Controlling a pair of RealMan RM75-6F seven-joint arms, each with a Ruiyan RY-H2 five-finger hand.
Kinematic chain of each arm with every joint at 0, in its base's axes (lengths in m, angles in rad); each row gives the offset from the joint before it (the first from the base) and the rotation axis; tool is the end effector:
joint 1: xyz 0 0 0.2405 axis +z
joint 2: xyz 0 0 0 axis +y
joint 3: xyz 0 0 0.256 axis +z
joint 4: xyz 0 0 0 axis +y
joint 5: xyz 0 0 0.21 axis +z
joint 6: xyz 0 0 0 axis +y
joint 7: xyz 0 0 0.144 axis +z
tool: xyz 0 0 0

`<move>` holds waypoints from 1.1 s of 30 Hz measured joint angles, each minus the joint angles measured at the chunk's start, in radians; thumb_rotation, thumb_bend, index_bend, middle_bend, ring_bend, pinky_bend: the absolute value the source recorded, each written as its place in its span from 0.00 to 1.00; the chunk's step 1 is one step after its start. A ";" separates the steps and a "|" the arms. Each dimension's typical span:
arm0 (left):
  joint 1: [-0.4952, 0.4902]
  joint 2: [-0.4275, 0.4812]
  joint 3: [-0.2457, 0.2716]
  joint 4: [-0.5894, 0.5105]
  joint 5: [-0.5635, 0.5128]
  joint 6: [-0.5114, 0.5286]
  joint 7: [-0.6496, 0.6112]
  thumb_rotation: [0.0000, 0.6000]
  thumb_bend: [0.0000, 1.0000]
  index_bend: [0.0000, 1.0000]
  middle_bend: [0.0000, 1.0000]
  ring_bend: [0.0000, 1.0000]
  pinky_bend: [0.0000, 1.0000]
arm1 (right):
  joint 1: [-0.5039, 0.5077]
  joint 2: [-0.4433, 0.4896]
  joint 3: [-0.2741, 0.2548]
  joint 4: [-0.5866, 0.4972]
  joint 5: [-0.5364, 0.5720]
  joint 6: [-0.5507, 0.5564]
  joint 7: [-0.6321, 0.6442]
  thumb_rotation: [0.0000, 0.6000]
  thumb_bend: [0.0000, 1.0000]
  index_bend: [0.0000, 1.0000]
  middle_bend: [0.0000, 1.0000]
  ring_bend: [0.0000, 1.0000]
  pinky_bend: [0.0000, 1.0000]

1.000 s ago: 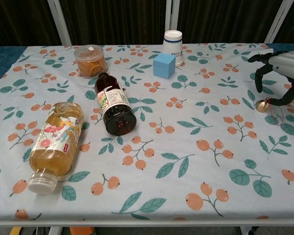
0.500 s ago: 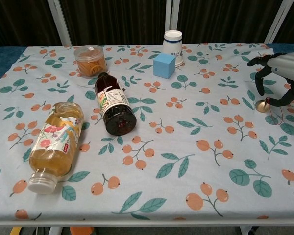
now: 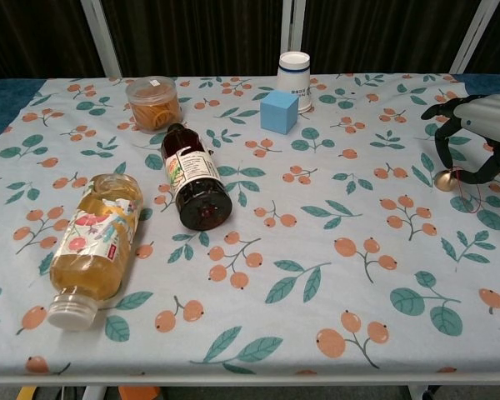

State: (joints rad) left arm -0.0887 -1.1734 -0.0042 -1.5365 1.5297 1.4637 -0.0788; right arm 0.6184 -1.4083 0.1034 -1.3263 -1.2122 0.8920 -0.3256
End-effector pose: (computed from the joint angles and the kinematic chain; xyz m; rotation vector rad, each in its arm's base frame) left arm -0.3214 0.1731 0.1379 -1.4250 -0.9843 -0.9227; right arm -0.2532 -0.3440 0.0338 1.8589 -0.8002 0.6033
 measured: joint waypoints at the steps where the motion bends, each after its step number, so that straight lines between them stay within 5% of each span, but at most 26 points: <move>1: 0.000 0.000 0.000 0.000 0.000 0.000 0.000 1.00 0.00 0.06 0.05 0.00 0.04 | 0.000 0.000 0.000 0.000 0.000 0.000 0.000 1.00 0.28 0.57 0.11 0.00 0.00; 33: -0.003 -0.002 0.003 0.003 0.003 -0.006 -0.005 1.00 0.00 0.06 0.05 0.00 0.04 | -0.020 0.049 0.001 -0.071 -0.048 0.082 0.044 1.00 0.43 0.67 0.15 0.00 0.00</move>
State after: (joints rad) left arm -0.0912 -1.1749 -0.0012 -1.5335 1.5329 1.4577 -0.0839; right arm 0.5983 -1.3598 0.1042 -1.3976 -1.2600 0.9736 -0.2816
